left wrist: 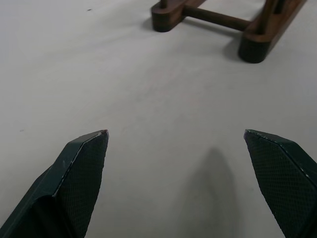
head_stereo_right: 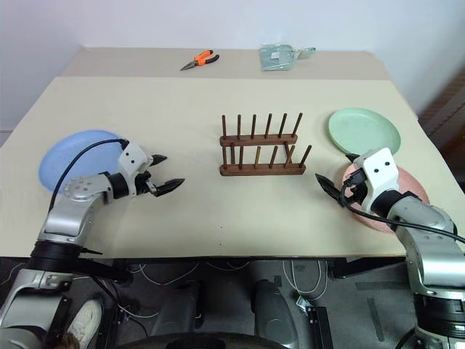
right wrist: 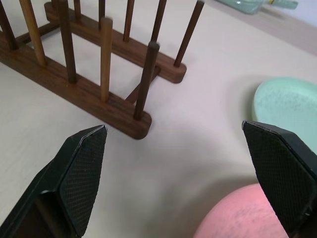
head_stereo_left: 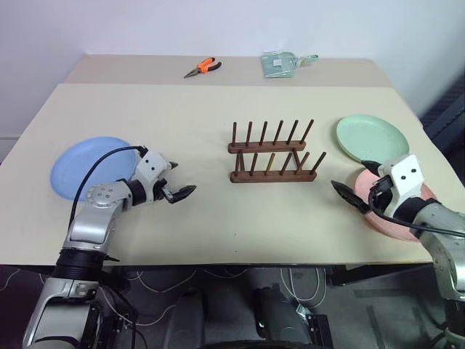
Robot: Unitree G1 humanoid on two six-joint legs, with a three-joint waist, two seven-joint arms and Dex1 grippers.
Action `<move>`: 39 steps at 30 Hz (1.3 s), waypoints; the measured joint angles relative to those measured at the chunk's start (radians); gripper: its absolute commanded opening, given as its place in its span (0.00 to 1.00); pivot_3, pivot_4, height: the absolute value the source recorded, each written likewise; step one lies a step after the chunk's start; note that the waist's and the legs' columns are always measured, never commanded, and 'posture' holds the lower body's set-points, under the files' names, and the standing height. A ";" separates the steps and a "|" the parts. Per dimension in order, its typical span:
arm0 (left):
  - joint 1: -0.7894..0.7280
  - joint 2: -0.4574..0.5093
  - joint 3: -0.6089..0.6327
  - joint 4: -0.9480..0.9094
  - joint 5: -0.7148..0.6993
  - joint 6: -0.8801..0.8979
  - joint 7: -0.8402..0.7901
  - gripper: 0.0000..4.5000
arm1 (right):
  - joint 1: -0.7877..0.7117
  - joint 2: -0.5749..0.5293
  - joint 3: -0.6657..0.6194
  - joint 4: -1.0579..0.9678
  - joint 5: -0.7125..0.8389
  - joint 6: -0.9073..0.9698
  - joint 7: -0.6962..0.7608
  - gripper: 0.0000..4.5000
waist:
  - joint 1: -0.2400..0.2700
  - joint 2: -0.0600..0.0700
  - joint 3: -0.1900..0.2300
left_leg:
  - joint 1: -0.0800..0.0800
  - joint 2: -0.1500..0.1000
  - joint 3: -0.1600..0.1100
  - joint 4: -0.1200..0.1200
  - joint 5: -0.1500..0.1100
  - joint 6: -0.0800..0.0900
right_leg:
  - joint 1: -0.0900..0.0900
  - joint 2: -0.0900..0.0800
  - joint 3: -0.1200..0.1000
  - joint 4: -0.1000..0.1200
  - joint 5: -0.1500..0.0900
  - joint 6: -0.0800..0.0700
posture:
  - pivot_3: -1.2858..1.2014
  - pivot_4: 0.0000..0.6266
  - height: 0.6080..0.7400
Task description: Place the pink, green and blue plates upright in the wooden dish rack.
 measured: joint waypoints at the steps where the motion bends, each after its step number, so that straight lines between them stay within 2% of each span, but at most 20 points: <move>1: 0.000 -0.001 0.000 0.000 0.000 0.000 0.000 1.00 | 0.000 0.000 0.002 0.000 0.000 0.000 0.000 0.99 | 0.000 0.000 0.000 | 0.000 0.000 0.000 0.000 0.000 0.000 | 0.000 0.000 0.000 0.000 0.000 0.000 | 0.52 0.24 0.94; 8: -0.017 -0.018 -0.017 0.013 0.004 -0.016 -0.008 1.00 | -0.031 0.001 0.027 0.008 -0.006 -0.018 0.001 0.99 | 0.000 0.000 0.000 | 0.000 0.000 0.000 0.000 0.000 0.000 | 0.000 0.000 0.000 0.000 0.000 0.000 | 0.52 0.24 0.94; 12: -0.100 -0.045 -0.045 0.099 0.004 -0.030 -0.062 1.00 | -0.037 0.016 0.062 0.005 -0.003 0.002 -0.001 0.99 | 0.004 0.000 0.000 | -0.001 0.000 0.000 0.001 0.000 0.000 | 0.000 0.000 0.000 0.000 0.000 0.000 | 0.52 0.24 0.94; 16: -0.221 -0.083 -0.121 0.233 0.032 -0.092 -0.147 1.00 | -0.041 0.025 0.089 -0.005 -0.023 0.001 -0.029 0.99 | 0.004 0.000 0.000 | -0.001 -0.001 0.000 0.002 0.000 0.000 | 0.000 0.000 0.000 0.000 0.000 0.000 | 0.52 0.24 0.94; 20: -0.338 -0.183 -0.199 0.467 0.084 -0.190 -0.222 1.00 | -0.018 0.044 0.094 -0.053 -0.039 0.002 -0.065 0.99 | 0.004 0.000 0.000 | -0.001 -0.001 0.000 0.002 0.000 0.000 | 0.000 0.000 0.000 0.000 0.000 0.001 | 0.52 0.24 0.94; 25: -0.463 -0.267 -0.221 0.699 0.134 -0.295 -0.219 1.00 | 0.058 0.057 0.076 -0.136 -0.046 0.014 -0.109 0.99 | 0.003 0.000 0.000 | -0.001 -0.001 -0.001 0.002 0.000 0.000 | 0.000 0.001 0.000 0.000 0.000 0.001 | 0.52 0.24 0.94; 28: -0.514 -0.317 -0.214 0.803 0.148 -0.339 -0.199 0.82 | 0.116 0.069 0.057 -0.176 -0.047 0.023 -0.131 1.00 | 0.005 0.000 0.000 | -0.002 -0.001 -0.001 0.004 -0.001 0.001 | 0.001 0.000 0.000 0.000 0.000 0.001 | 0.52 0.24 0.94; 34: -0.521 -0.350 -0.205 0.855 0.167 -0.423 -0.224 0.17 | 0.162 0.070 0.013 -0.221 -0.046 0.039 -0.155 1.00 | 0.002 0.000 -0.001 | -0.001 -0.001 -0.001 0.005 -0.002 0.003 | 0.001 0.001 0.000 0.001 0.000 0.001 | 0.52 0.24 0.94; 39: -0.505 -0.329 -0.205 0.843 0.176 -0.462 -0.274 0.17 | 0.139 0.070 0.024 -0.220 -0.048 0.042 -0.154 1.00 | -0.001 0.001 -0.001 | -0.001 -0.001 -0.001 0.005 -0.002 0.003 | 0.001 0.001 0.000 0.001 0.000 0.001 | 0.52 0.24 0.94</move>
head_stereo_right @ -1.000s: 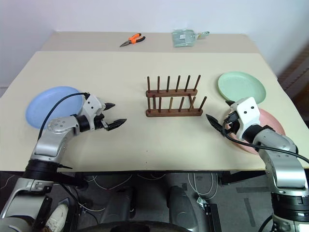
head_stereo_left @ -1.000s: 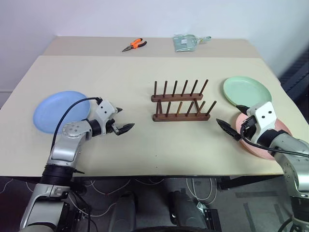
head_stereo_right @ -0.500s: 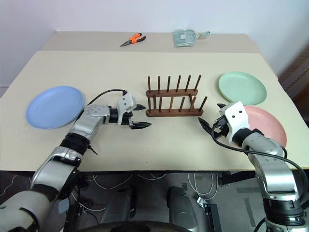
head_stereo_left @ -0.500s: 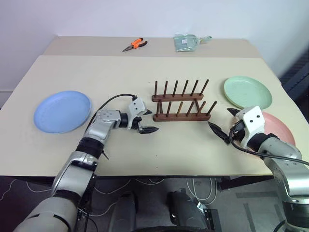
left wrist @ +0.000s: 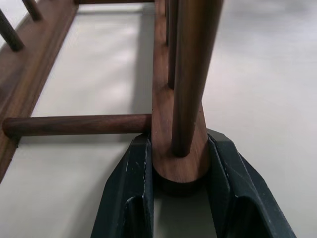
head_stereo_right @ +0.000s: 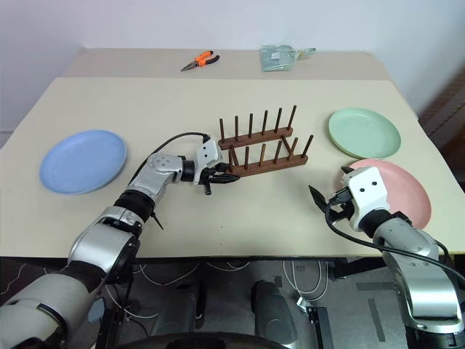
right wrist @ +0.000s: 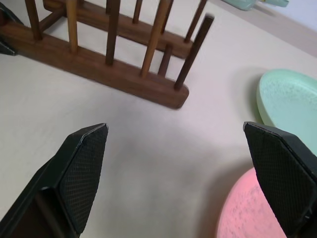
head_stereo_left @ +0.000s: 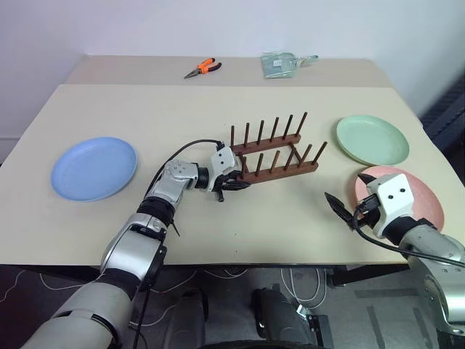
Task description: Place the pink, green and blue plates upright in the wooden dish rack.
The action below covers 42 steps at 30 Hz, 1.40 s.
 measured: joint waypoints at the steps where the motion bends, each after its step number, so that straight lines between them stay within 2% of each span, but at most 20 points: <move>1: 0.008 0.005 0.000 -0.010 0.000 -0.005 -0.012 0.17 | -0.005 -0.001 0.001 0.001 0.000 0.000 0.001 1.00 | 0.001 0.000 0.000 | 0.000 0.000 0.000 0.000 0.000 0.000 | 0.000 0.000 0.000 0.000 0.000 0.000 | 0.52 0.24 0.94; 7: 0.101 0.105 -0.010 -0.180 -0.020 0.011 -0.167 0.17 | -0.007 -0.006 -0.003 0.024 -0.010 -0.001 0.016 1.00 | 0.000 0.000 0.000 | 0.000 0.000 0.000 0.000 0.000 0.000 | 0.000 0.000 0.000 0.000 0.000 0.000 | 0.52 0.24 0.94; 8: 0.117 0.121 -0.010 -0.213 -0.029 0.032 -0.182 0.40 | -0.007 -0.007 -0.005 0.024 -0.013 -0.001 0.018 1.00 | 0.000 0.000 0.000 | 0.000 0.000 0.000 0.000 0.000 0.000 | 0.000 0.000 0.000 0.000 0.000 0.000 | 0.52 0.24 0.94; 12: 0.171 0.173 -0.011 -0.333 -0.034 0.100 -0.199 0.83 | 0.009 -0.011 -0.015 0.029 -0.020 -0.003 0.030 1.00 | 0.002 0.000 0.000 | 0.000 0.000 0.000 0.000 0.000 0.000 | 0.000 0.000 0.000 0.000 0.000 0.000 | 0.52 0.24 0.94; 14: 0.187 0.189 -0.011 -0.374 -0.031 0.129 -0.181 0.83 | 0.020 -0.016 -0.016 0.029 -0.020 -0.006 0.040 1.00 | 0.003 0.000 0.000 | 0.000 0.000 0.000 0.000 0.000 0.000 | 0.000 0.000 0.000 0.000 0.000 0.000 | 0.52 0.24 0.94; 15: 0.194 0.201 -0.012 -0.393 -0.027 0.142 -0.170 0.85 | 0.034 -0.022 -0.016 0.029 -0.020 -0.007 0.051 0.88 | 0.003 0.000 0.000 | 0.000 0.000 0.000 0.000 0.000 0.000 | 0.000 0.000 0.000 0.000 0.000 0.000 | 0.52 0.24 0.94; 16: 0.198 0.215 -0.011 -0.408 -0.026 0.160 -0.160 0.85 | 0.050 -0.028 -0.015 0.029 -0.020 -0.007 0.064 0.82 | 0.003 0.000 0.000 | 0.000 0.000 0.000 0.000 0.000 0.000 | 0.000 0.000 0.000 0.000 0.000 0.000 | 0.52 0.24 0.94; 17: 0.202 0.237 -0.008 -0.423 -0.027 0.182 -0.151 0.85 | 0.068 -0.033 -0.015 0.027 -0.019 -0.008 0.079 0.71 | 0.002 0.000 0.000 | 0.000 0.000 0.000 0.001 0.000 0.000 | 0.000 0.000 0.000 0.001 0.000 0.000 | 0.52 0.24 0.94; 20: 0.235 0.299 0.015 -0.477 -0.046 0.242 -0.156 0.66 | 0.094 -0.047 0.004 0.014 -0.019 -0.005 0.112 0.38 | -0.013 0.001 -0.001 | 0.002 0.001 0.000 0.000 0.000 0.001 | 0.000 0.000 0.000 0.001 0.000 0.000 | 0.52 0.24 0.94; 23: 0.297 0.352 0.044 -0.561 -0.100 0.330 -0.200 0.33 | 0.097 -0.048 0.060 -0.006 -0.022 0.001 0.129 0.04 | -0.024 0.002 -0.001 | 0.002 0.002 0.000 0.000 0.000 0.001 | 0.000 0.001 0.000 0.002 0.000 -0.001 | 0.52 0.24 0.94; 24: 0.313 0.352 0.043 -0.595 -0.113 0.361 -0.213 0.23 | 0.093 -0.048 0.085 -0.007 -0.028 0.002 0.132 0.00 | -0.023 0.002 -0.001 | 0.001 0.001 0.000 0.000 0.000 0.001 | 0.000 0.000 0.000 0.002 0.000 -0.001 | 0.52 0.24 0.94; 26: 0.335 0.332 0.026 -0.662 -0.130 0.416 -0.223 0.01 | 0.069 -0.049 0.136 -0.005 -0.047 0.008 0.133 0.00 | -0.017 0.002 -0.001 | 0.000 0.001 0.000 0.002 0.000 0.001 | 0.001 0.000 0.000 0.001 0.000 -0.001 | 0.52 0.24 0.94; 33: 0.332 0.208 -0.053 -0.709 -0.098 0.459 -0.119 0.01 | -0.091 -0.010 0.294 0.128 -0.151 0.045 0.084 0.00 | 0.001 0.002 -0.001 | -0.001 0.001 0.000 0.005 -0.001 0.001 | 0.001 0.000 0.000 0.001 0.000 -0.001 | 0.52 0.24 0.94; 42: 0.203 0.101 -0.062 -0.462 -0.007 0.281 0.130 0.01 | -0.355 0.087 0.369 0.416 -0.260 -0.004 -0.019 0.00 | 0.002 0.002 -0.002 | 0.001 0.000 0.000 0.008 -0.001 0.002 | 0.003 0.000 0.000 0.001 0.000 0.000 | 0.52 0.24 0.94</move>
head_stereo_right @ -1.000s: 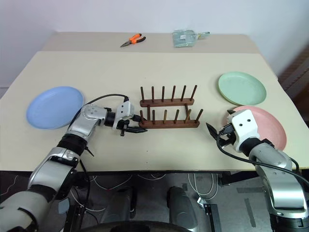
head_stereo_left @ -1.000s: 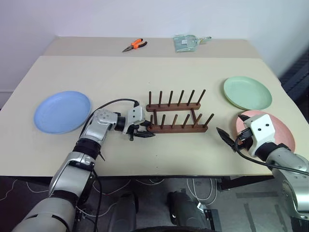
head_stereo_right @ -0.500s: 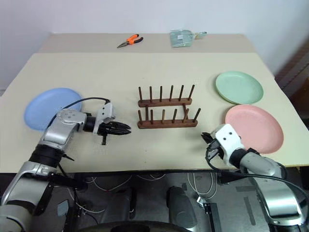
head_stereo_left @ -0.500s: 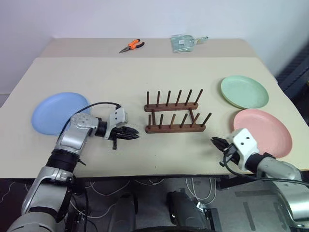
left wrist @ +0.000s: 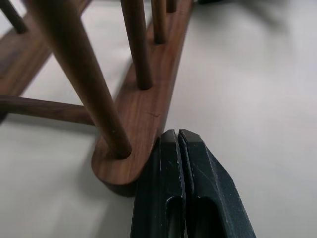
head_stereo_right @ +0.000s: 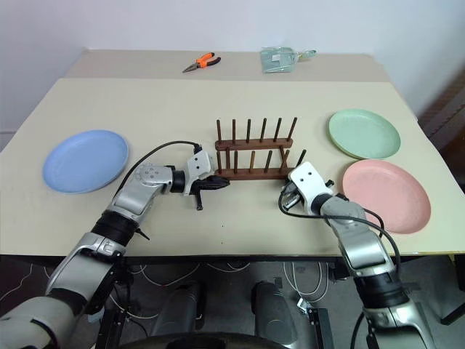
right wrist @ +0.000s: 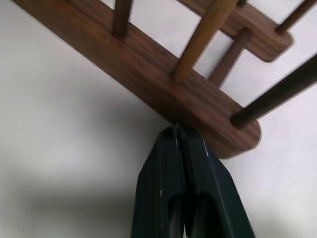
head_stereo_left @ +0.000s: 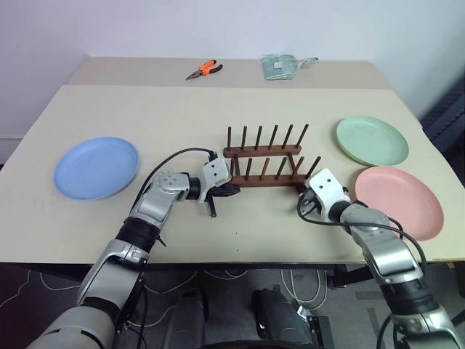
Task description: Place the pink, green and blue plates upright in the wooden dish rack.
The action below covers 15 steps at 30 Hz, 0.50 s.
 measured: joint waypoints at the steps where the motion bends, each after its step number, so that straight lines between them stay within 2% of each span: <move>1: -0.018 -0.009 0.000 0.033 0.008 -0.018 0.016 0.01 | -0.022 0.003 0.000 0.034 -0.008 -0.012 -0.006 0.00 | 0.000 0.000 0.000 | 0.000 0.000 0.000 0.000 0.000 0.000 | 0.000 0.000 0.000 0.000 0.000 0.000 | 0.52 0.24 0.94; 7: -0.072 -0.031 0.007 0.149 0.020 -0.081 0.058 0.01 | -0.062 0.006 -0.001 0.111 -0.032 -0.064 -0.010 0.00 | -0.001 0.000 0.000 | 0.000 0.000 0.000 0.000 0.000 0.000 | 0.000 0.000 0.000 0.000 0.000 0.000 | 0.52 0.24 0.94; 8: -0.072 -0.032 0.007 0.150 0.020 -0.086 0.057 0.00 | -0.054 0.001 -0.007 0.103 -0.030 -0.063 -0.001 0.11 | -0.001 0.000 0.000 | 0.000 0.000 0.000 0.000 0.000 0.000 | 0.000 0.000 0.000 0.000 0.000 0.001 | 0.52 0.24 0.94; 10: -0.068 -0.032 0.007 0.146 0.019 -0.094 0.054 0.00 | -0.010 -0.030 -0.039 0.051 -0.016 -0.052 0.021 0.26 | 0.003 0.000 0.000 | -0.001 0.000 0.000 0.000 0.000 0.000 | 0.000 0.000 0.000 0.000 0.000 0.001 | 0.52 0.24 0.94; 12: -0.054 -0.026 0.009 0.125 0.017 -0.101 0.048 0.00 | 0.058 -0.077 -0.084 -0.030 -0.010 -0.033 0.038 0.50 | 0.002 0.001 0.000 | -0.001 -0.001 0.000 -0.001 -0.001 0.001 | 0.000 0.000 0.000 0.000 0.000 0.002 | 0.52 0.24 0.94; 14: 0.001 0.007 0.023 0.047 -0.012 -0.092 0.001 0.00 | 0.191 -0.150 -0.169 -0.193 -0.002 0.001 0.068 0.71 | 0.000 0.001 0.000 | -0.002 0.000 0.000 -0.001 -0.002 0.004 | -0.001 0.000 0.000 0.000 0.000 0.004 | 0.52 0.24 0.94; 15: 0.031 0.018 0.033 0.003 -0.035 -0.076 -0.034 0.00 | 0.247 -0.168 -0.221 -0.267 0.006 0.027 0.078 0.71 | -0.003 0.002 0.000 | -0.002 0.000 0.000 -0.002 -0.003 0.004 | -0.002 0.000 0.000 0.000 -0.001 0.003 | 0.52 0.24 0.94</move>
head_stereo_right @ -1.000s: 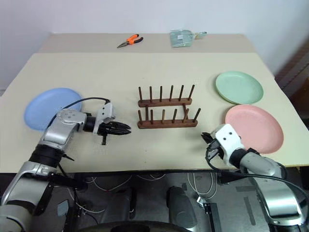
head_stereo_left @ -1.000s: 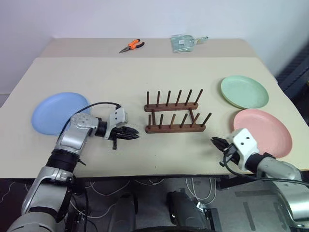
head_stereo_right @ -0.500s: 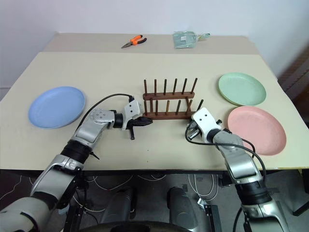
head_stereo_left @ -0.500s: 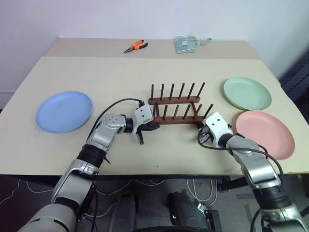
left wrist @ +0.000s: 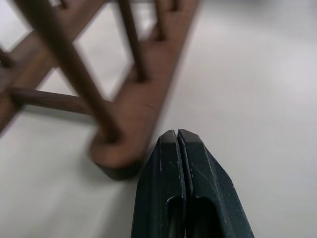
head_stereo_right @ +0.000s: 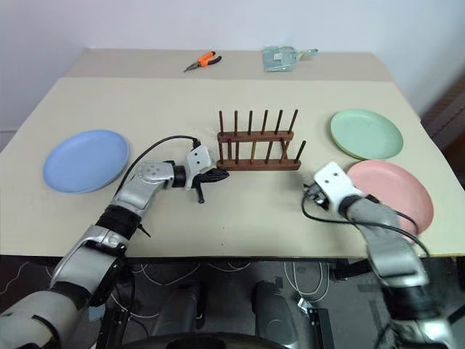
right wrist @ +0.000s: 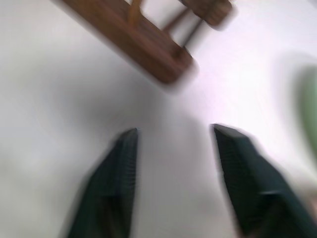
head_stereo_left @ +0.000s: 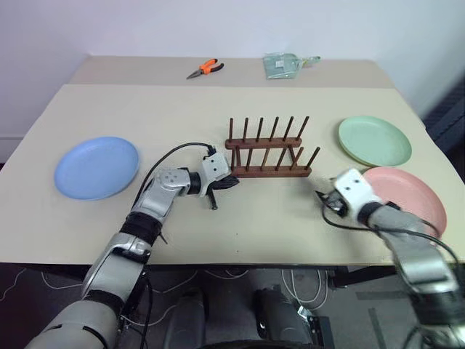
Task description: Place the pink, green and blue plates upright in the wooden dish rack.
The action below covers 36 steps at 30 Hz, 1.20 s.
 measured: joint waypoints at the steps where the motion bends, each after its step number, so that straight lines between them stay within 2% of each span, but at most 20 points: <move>1: 0.024 0.007 0.003 -0.031 -0.020 0.009 -0.025 0.00 | 0.037 -0.010 -0.035 -0.050 0.005 0.021 0.008 0.71 | -0.002 0.000 0.000 | 0.001 0.000 0.000 0.000 0.000 0.000 | 0.000 0.000 0.000 0.001 0.000 0.000 | 0.52 0.24 0.94; 5: 0.074 0.000 0.002 -0.174 -0.082 0.044 -0.090 0.00 | 0.152 0.001 -0.118 -0.205 0.028 0.106 0.007 0.71 | 0.002 0.000 0.000 | 0.001 0.000 0.000 0.002 0.000 0.000 | 0.001 0.000 0.000 0.001 0.000 -0.002 | 0.52 0.24 0.94; 9: 0.076 -0.009 0.003 -0.233 -0.112 0.079 -0.103 0.00 | 0.219 0.046 -0.136 -0.192 0.015 0.160 -0.045 0.71 | 0.004 0.000 0.000 | 0.001 0.000 0.001 0.003 0.000 0.000 | 0.002 -0.001 0.000 -0.001 0.000 -0.002 | 0.52 0.24 0.94; 12: 0.076 -0.015 0.002 -0.233 -0.113 0.087 -0.101 0.00 | 0.213 0.064 -0.138 -0.133 -0.001 0.176 -0.090 0.51 | 0.002 0.000 0.000 | 0.001 0.000 0.001 0.003 0.000 0.000 | 0.002 -0.001 0.001 -0.001 0.000 -0.003 | 0.52 0.24 0.94; 16: 0.074 -0.019 0.002 -0.233 -0.122 0.099 -0.101 0.00 | 0.182 0.084 -0.161 -0.081 -0.006 0.207 -0.125 0.06 | 0.002 0.001 0.000 | 0.001 0.000 0.001 0.003 0.000 0.000 | 0.001 -0.001 0.001 -0.001 0.000 -0.002 | 0.52 0.24 0.94; 17: 0.074 -0.019 0.002 -0.233 -0.124 0.101 -0.101 0.00 | 0.177 0.085 -0.161 -0.078 -0.005 0.211 -0.126 0.00 | 0.002 0.001 0.000 | 0.001 0.000 0.001 0.003 0.000 0.000 | 0.001 -0.001 0.001 -0.001 0.000 -0.002 | 0.52 0.24 0.94; 22: 0.074 -0.009 0.003 -0.250 -0.126 0.108 -0.100 0.00 | 0.164 0.068 -0.166 -0.089 -0.002 0.243 -0.116 0.00 | 0.004 0.001 0.000 | 0.000 0.000 0.001 0.003 0.000 0.000 | 0.001 -0.001 0.001 -0.001 0.000 -0.002 | 0.52 0.24 0.94; 25: 0.077 0.000 0.007 -0.255 -0.127 0.109 -0.098 0.00 | 0.201 -0.010 -0.196 -0.169 0.006 0.289 -0.054 0.00 | 0.005 0.003 0.000 | 0.000 -0.001 0.001 0.003 0.000 0.000 | 0.001 -0.001 0.001 -0.001 -0.001 -0.002 | 0.52 0.24 0.94; 30: 0.076 0.010 0.022 -0.248 -0.127 0.098 -0.088 0.00 | 0.216 -0.121 -0.398 -0.314 0.122 0.290 0.125 0.00 | 0.002 0.003 0.000 | 0.000 0.000 0.001 0.003 0.000 0.001 | 0.001 0.000 0.001 -0.001 -0.001 -0.002 | 0.52 0.24 0.94; 34: 0.064 0.016 0.050 -0.217 -0.131 0.078 -0.084 0.00 | -0.079 -0.105 -0.513 -0.434 0.446 0.375 0.185 0.00 | -0.015 0.004 0.001 | 0.001 0.000 -0.001 0.002 0.000 0.001 | 0.002 0.001 0.000 -0.001 0.000 -0.003 | 0.52 0.24 0.94; 36: 0.060 0.015 0.068 -0.209 -0.150 0.081 -0.086 0.00 | -0.316 0.005 -0.507 -0.428 0.637 0.429 0.098 0.00 | -0.023 0.001 0.002 | 0.001 0.001 -0.002 0.002 0.000 0.001 | 0.002 0.001 -0.001 -0.001 0.000 -0.003 | 0.52 0.24 0.94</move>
